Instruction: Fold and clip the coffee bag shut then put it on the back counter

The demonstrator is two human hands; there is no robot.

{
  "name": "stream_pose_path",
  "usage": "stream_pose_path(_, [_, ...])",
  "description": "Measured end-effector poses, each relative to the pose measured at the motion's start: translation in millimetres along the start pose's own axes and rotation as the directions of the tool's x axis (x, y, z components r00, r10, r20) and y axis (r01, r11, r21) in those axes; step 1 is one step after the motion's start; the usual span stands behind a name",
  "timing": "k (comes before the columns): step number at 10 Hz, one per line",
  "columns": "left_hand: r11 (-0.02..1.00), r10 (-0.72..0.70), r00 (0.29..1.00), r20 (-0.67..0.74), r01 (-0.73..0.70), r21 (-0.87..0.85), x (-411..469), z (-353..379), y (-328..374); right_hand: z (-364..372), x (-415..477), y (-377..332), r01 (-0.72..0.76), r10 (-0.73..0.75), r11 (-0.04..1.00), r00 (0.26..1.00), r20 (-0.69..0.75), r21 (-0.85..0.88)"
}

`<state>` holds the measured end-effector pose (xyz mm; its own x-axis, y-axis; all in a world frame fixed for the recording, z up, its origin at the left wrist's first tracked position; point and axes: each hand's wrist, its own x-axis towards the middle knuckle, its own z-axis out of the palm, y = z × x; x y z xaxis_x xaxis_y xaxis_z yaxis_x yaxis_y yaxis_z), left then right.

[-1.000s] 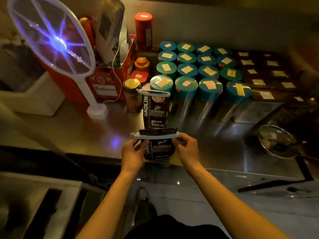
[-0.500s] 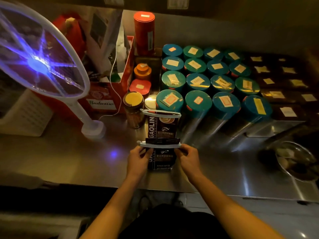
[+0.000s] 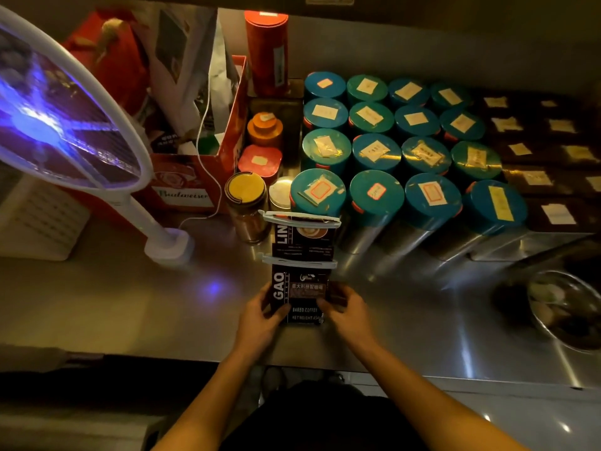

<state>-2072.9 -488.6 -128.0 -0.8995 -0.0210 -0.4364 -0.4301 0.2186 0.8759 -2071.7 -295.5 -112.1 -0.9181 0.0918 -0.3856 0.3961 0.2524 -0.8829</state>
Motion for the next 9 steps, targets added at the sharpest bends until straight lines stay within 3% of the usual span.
stream_pose_path(1, [0.997, 0.011, 0.999, 0.038, -0.014, 0.075, 6, -5, 1, 0, 1, 6, -0.023, 0.022, 0.998, 0.999, -0.024, -0.052])
stream_pose_path(5, [0.994, -0.015, 0.998, 0.058, 0.009, 0.112, 15, -7, -1, 0, 7, 1, -0.006, 0.003, 0.990, 1.000, -0.024, -0.144])
stream_pose_path(8, [0.980, 0.113, 0.994, 0.009, -0.113, 0.161, -6, -3, 8, -4, -13, -10, 0.083, -0.106, 0.968, 0.991, -0.084, -0.235])
stream_pose_path(9, [0.961, 0.152, 0.985, -0.076, -0.130, 0.243, -13, -8, 10, -3, -24, -8, 0.091, -0.129, 0.955, 0.985, -0.117, -0.284])
